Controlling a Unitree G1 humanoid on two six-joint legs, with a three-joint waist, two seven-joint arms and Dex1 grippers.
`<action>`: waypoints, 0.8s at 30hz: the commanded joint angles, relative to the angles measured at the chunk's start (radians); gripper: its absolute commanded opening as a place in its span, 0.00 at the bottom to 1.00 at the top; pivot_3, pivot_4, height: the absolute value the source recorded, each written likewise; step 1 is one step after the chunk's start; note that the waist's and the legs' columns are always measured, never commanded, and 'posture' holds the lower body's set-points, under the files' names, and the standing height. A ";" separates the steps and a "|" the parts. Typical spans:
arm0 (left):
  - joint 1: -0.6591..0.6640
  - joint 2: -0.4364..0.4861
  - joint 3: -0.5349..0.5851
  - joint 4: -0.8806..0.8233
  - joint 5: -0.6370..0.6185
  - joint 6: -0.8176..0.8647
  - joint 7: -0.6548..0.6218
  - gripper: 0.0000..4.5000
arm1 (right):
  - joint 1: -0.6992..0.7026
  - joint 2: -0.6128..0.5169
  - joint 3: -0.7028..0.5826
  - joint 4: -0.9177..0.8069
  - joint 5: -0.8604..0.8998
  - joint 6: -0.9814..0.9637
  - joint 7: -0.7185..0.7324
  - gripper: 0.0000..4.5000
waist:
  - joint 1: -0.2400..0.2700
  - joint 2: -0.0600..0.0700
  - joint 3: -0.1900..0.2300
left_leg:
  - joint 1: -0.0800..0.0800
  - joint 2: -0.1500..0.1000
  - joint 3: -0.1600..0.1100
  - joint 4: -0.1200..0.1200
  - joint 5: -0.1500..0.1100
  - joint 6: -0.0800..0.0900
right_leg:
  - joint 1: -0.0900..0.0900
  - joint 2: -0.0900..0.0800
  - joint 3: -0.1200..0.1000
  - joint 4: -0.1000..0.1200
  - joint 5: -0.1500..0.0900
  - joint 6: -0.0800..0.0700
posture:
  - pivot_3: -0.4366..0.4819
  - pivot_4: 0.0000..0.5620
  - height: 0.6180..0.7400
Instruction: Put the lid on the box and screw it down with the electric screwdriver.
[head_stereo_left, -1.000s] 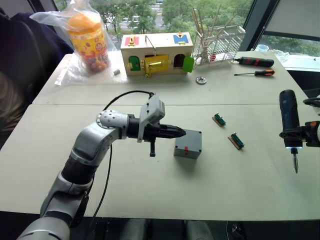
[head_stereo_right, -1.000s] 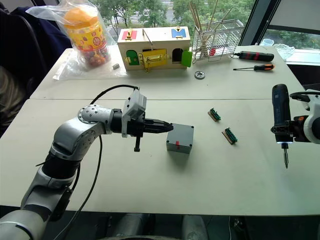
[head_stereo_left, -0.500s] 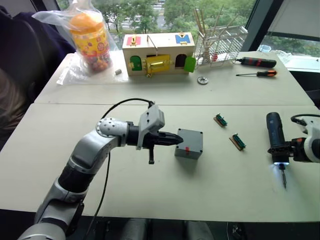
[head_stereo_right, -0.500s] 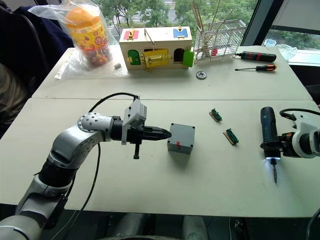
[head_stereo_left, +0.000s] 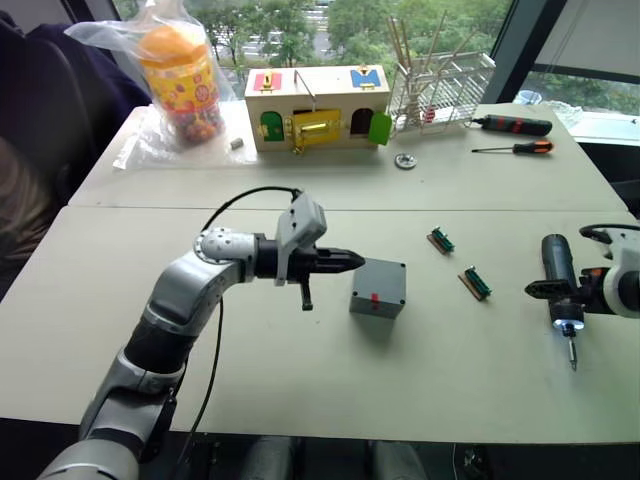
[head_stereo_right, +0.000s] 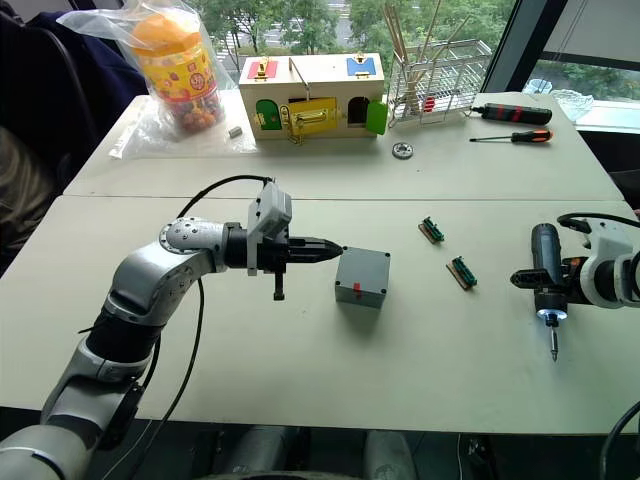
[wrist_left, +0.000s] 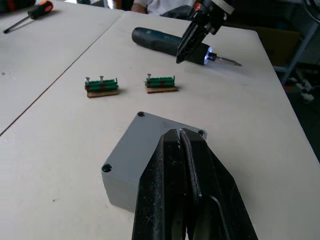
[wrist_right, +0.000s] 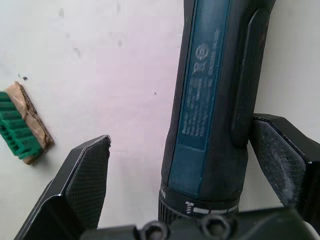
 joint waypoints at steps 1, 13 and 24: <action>-0.045 -0.025 0.053 0.079 0.019 -0.059 0.050 0.00 | -0.031 -0.040 -0.030 -0.105 -0.049 -0.117 0.008 0.99 | -0.001 0.000 0.000 | 0.000 0.000 0.000 0.000 0.000 0.000 | 0.000 0.000 0.000 0.000 0.000 0.000 | 0.48 0.27 1.00; -0.034 0.004 0.001 0.255 0.144 -0.134 0.051 0.00 | 0.084 0.166 -0.128 -0.708 0.221 -0.165 0.127 0.99 | 0.005 -0.001 0.000 | 0.000 0.001 -0.002 -0.001 0.000 0.000 | -0.002 0.001 -0.001 0.003 0.000 0.000 | 0.48 0.27 1.00; 0.051 -0.024 -0.064 0.203 0.185 -0.110 0.057 0.00 | 0.348 0.228 -0.027 -0.902 0.226 -0.183 0.071 0.99 | 0.023 -0.004 0.000 | -0.001 -0.005 -0.005 0.007 0.000 0.000 | -0.001 -0.004 -0.001 0.004 0.000 0.000 | 0.48 0.27 1.00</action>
